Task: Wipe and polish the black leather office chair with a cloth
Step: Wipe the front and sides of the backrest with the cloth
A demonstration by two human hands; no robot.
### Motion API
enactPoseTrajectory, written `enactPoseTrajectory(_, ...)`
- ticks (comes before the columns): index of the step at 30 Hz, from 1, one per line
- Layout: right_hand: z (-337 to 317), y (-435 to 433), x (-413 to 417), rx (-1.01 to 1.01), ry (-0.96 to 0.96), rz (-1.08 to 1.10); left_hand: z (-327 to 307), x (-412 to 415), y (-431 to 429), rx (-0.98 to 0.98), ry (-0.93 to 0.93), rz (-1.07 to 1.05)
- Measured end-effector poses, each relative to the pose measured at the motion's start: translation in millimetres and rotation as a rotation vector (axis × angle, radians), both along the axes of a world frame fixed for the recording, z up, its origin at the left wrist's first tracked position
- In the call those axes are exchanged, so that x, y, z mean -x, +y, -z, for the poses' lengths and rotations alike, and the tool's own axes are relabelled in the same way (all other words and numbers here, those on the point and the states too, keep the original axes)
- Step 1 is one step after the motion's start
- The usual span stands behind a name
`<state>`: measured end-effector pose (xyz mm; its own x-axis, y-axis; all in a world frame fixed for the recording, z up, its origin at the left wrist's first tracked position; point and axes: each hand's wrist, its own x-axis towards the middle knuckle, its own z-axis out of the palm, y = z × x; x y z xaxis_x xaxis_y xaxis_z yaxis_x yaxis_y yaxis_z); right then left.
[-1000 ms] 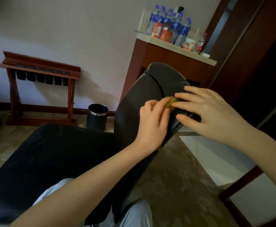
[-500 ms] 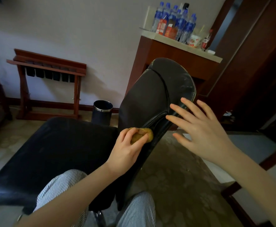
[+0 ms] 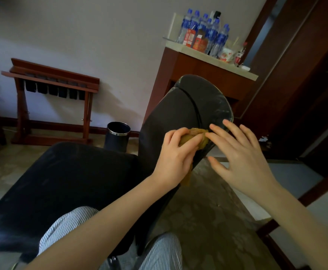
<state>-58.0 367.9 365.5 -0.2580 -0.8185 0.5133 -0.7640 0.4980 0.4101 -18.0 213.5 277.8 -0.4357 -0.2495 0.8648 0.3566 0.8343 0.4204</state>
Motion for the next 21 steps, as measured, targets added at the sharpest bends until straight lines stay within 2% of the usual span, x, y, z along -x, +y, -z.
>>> enactPoseTrajectory(4, 5, 4, 4, -0.04, 0.042, 0.012, 33, -3, -13, -0.077, -0.05, 0.031)
enactPoseTrajectory(8, 5, 2, 6, -0.029, 0.066, 0.006, 65, -17, -35, -0.025, -0.139, 0.004)
enactPoseTrajectory(13, 2, 1, 11, -0.034, 0.127, -0.02, 94, -36, -59, -0.056, -0.269, -0.006)
enactPoseTrajectory(15, 1, 2, 12, -0.021, 0.132, -0.02, 85, -40, -59, -0.114, -0.242, -0.016)
enactPoseTrajectory(18, -3, 0, 13, 0.023, 0.149, -0.01, 43, -37, -43, -0.156, -0.073, 0.018)
enactPoseTrajectory(21, -9, -2, 14, 0.033, 0.127, 0.011, -4, -24, -24, 0.074, 0.108, 0.075)
